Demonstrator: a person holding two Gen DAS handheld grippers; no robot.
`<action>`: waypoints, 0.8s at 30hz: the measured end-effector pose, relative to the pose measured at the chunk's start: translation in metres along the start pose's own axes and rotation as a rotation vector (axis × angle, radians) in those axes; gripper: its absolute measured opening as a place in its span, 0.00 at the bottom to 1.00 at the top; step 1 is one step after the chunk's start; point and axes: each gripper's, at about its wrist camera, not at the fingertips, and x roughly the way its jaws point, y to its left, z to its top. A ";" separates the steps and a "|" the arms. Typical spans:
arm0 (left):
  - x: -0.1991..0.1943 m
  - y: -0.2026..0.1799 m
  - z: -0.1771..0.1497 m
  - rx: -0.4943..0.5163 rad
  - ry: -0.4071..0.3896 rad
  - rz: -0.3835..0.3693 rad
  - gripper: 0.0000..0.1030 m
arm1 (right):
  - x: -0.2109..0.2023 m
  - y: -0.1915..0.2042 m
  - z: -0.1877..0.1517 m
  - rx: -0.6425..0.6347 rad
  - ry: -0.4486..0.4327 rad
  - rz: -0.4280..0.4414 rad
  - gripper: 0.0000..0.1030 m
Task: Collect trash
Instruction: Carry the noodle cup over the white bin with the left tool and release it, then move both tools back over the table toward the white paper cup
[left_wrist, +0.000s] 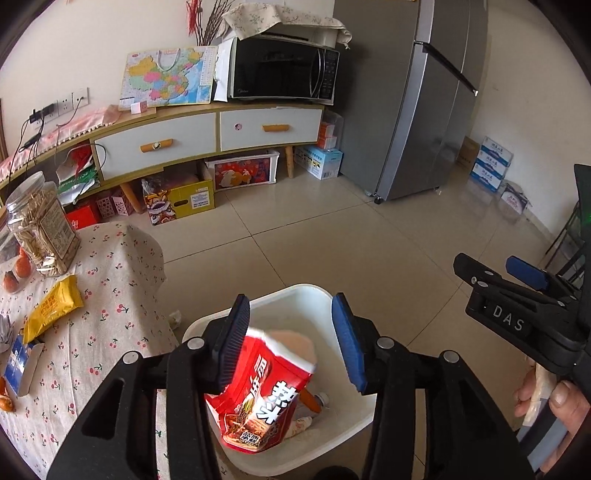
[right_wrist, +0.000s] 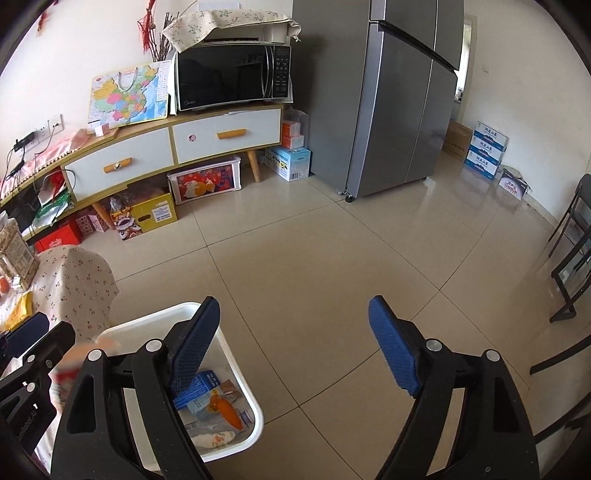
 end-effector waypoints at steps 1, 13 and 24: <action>0.001 0.000 0.001 -0.004 0.003 -0.001 0.53 | -0.001 0.002 0.000 -0.001 -0.004 0.001 0.78; -0.021 0.038 -0.008 -0.023 -0.030 0.134 0.68 | -0.026 0.042 -0.003 -0.057 -0.089 0.059 0.91; -0.055 0.097 -0.019 -0.095 -0.071 0.254 0.79 | -0.051 0.110 -0.018 -0.200 -0.148 0.103 0.93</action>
